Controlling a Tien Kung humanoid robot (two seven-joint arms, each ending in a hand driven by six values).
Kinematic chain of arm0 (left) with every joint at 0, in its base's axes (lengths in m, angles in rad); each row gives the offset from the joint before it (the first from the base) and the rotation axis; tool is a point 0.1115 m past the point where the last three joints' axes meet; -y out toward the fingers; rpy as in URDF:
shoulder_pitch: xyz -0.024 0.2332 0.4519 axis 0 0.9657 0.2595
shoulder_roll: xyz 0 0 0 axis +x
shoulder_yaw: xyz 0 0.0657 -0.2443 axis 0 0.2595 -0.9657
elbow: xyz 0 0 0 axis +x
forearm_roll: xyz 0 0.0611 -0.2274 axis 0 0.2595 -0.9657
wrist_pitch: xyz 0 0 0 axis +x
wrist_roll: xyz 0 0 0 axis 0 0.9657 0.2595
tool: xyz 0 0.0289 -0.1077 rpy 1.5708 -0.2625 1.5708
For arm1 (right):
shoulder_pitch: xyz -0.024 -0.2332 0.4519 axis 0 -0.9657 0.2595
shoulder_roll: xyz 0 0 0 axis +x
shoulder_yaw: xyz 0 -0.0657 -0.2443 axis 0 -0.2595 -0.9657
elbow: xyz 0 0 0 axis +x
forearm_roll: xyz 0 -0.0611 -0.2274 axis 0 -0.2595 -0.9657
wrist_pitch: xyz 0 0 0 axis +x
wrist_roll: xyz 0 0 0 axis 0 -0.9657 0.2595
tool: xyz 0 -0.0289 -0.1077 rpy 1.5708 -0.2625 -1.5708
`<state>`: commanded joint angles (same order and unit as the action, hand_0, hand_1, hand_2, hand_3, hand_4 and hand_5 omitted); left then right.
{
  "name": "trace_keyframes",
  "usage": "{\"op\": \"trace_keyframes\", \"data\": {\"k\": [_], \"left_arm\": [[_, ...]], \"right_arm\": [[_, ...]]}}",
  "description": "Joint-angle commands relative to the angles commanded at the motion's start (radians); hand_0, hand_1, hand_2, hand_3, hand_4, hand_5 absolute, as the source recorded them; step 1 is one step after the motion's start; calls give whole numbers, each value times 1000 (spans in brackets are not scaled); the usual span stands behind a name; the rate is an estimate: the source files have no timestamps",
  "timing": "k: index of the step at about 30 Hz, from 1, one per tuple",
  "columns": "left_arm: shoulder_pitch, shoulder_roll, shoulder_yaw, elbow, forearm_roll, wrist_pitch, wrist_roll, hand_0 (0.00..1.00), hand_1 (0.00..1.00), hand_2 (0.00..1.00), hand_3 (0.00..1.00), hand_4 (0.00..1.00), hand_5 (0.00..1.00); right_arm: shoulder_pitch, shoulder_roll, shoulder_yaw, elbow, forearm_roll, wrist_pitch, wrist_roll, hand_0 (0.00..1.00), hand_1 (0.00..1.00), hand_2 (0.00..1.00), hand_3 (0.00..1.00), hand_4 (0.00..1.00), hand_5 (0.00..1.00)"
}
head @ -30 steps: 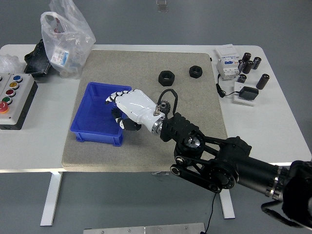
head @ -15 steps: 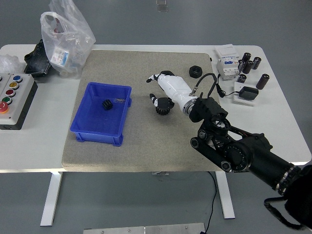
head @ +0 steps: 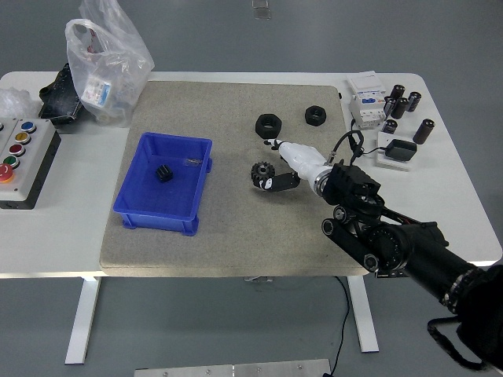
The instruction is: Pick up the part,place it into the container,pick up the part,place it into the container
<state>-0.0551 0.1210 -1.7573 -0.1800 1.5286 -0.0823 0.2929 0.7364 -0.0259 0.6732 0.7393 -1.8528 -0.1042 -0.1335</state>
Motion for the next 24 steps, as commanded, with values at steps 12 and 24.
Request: {"op": "trace_keyframes", "data": {"k": [12, 24], "left_arm": [[-2, -1, 5, 0, -4, 0, 0, 661, 546, 560, 709, 628, 230], [-3, -2, 2, 0, 0, -1, -1, 661, 546, 560, 707, 619, 228]], "right_arm": [[2, 16, -105, -15, 31, -97, -23, 467, 680, 663, 782, 865, 368], [-3, 20, -146, -18, -24, -179, -47, 374, 526, 399, 524, 356, 2]]}}
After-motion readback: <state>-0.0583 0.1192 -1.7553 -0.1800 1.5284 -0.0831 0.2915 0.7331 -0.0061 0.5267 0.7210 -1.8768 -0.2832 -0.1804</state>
